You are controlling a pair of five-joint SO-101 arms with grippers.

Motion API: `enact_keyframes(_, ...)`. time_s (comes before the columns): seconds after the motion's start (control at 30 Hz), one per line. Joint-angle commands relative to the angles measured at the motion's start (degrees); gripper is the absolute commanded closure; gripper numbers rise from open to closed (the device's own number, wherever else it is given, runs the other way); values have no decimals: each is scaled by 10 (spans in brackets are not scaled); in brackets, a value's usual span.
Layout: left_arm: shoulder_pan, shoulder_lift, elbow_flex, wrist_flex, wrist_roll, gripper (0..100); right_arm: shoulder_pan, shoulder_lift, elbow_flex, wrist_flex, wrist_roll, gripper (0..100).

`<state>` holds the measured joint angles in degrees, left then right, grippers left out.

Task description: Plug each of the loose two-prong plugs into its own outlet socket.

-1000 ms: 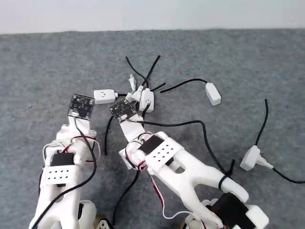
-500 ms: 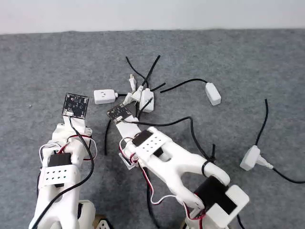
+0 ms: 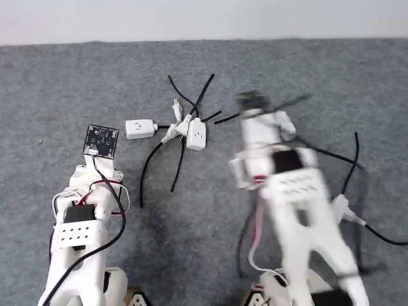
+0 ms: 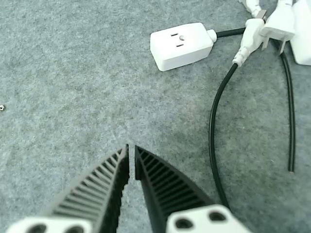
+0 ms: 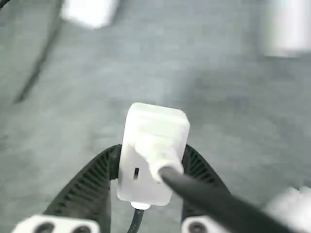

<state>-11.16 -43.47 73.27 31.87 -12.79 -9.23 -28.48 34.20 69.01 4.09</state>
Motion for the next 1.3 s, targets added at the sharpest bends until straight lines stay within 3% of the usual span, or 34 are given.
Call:
enact_keyframes(0.0, 0, -11, -8, -13, 8, 987, 161, -48, 24, 7, 63, 987)
enact_keyframes(0.17, 7, -11, -7, -13, 9, 941, 306, -9, 99, -81, 135, 986)
enact_keyframes(0.33, 23, -11, 2, -11, 9, 910, 345, 58, 104, -116, 151, 857)
enact_keyframes(0.47, 25, -11, 2, -11, 9, 909, 314, 79, 65, -111, 149, 733)
enact_keyframes(0.77, 22, -11, 2, -11, 6, 909, 189, 144, -127, -109, 96, 775)
enact_keyframes(0.93, 21, -11, 2, -12, 5, 909, 133, 298, -246, -138, 100, 775)
enact_keyframes(1.1, 21, -11, 3, -12, 5, 909, 127, 484, -390, -178, 102, 775)
enact_keyframes(1.27, 21, -11, 3, -12, 5, 909, 128, 657, -571, -124, 102, 775)
